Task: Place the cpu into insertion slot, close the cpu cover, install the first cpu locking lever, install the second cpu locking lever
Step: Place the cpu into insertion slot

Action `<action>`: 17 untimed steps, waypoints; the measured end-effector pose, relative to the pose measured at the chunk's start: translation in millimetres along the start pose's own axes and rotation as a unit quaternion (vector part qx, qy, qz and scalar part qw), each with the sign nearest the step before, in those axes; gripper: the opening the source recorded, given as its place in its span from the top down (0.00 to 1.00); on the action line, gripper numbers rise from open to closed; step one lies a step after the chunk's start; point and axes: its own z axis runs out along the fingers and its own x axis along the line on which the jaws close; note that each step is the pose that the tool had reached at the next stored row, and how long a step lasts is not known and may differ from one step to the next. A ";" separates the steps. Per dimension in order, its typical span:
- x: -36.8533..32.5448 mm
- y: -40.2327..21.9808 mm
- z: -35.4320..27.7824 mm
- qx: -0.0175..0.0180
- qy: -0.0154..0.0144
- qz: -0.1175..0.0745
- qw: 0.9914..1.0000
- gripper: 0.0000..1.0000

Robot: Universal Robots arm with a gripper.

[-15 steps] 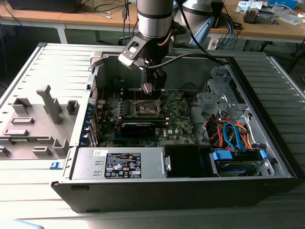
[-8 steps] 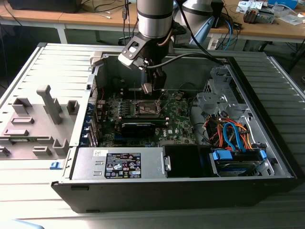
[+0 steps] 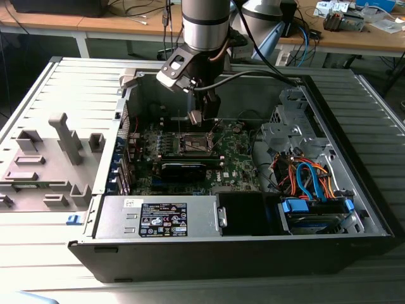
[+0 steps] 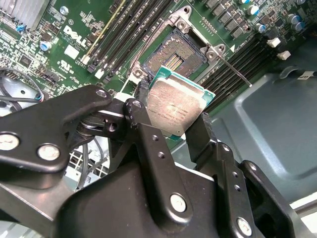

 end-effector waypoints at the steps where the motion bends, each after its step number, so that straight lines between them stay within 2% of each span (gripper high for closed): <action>1: 0.0 0.0 0.0 0.000 0.000 0.001 1.000 0.45; 17: 0.0 0.0 0.4 0.000 -0.001 0.016 1.000 0.45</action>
